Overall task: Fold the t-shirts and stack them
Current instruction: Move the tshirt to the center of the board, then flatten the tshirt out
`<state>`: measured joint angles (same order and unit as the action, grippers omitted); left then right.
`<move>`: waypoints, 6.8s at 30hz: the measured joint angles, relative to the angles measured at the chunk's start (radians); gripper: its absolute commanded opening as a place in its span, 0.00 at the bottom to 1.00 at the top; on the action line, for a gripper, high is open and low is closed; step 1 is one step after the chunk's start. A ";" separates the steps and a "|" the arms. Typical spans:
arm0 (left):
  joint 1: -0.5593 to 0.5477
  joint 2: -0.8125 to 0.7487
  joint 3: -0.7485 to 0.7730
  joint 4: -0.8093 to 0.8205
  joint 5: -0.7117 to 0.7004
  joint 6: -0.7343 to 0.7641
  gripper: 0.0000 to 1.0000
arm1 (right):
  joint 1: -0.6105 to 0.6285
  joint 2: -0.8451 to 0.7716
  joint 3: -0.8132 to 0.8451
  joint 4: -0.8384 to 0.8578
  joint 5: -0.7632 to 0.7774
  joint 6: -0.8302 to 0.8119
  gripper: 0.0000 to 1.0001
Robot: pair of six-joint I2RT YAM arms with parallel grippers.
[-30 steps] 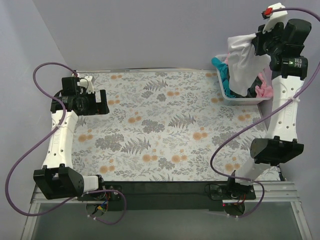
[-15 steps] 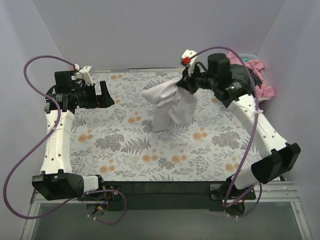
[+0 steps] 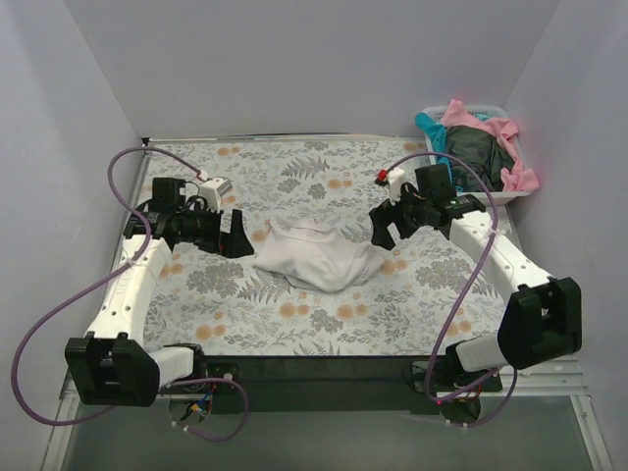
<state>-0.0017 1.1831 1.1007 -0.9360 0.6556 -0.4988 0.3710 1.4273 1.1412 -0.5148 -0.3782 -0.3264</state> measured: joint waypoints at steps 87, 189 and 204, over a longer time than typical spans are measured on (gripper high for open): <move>-0.323 -0.150 -0.226 0.061 0.002 0.438 0.00 | 0.444 -0.200 -0.088 -0.164 -0.224 -0.186 0.63; -0.775 0.207 -0.377 0.496 -0.493 0.213 0.39 | -0.076 0.427 0.273 -0.276 0.040 -0.200 0.01; -0.755 0.078 -0.371 0.452 -0.503 0.196 0.00 | -0.076 0.427 0.272 -0.277 0.048 -0.201 0.01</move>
<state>-0.7570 1.2610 0.7300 -0.4843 0.1528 -0.3031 0.2955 1.8542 1.4136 -0.7914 -0.3302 -0.5274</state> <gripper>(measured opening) 0.013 0.013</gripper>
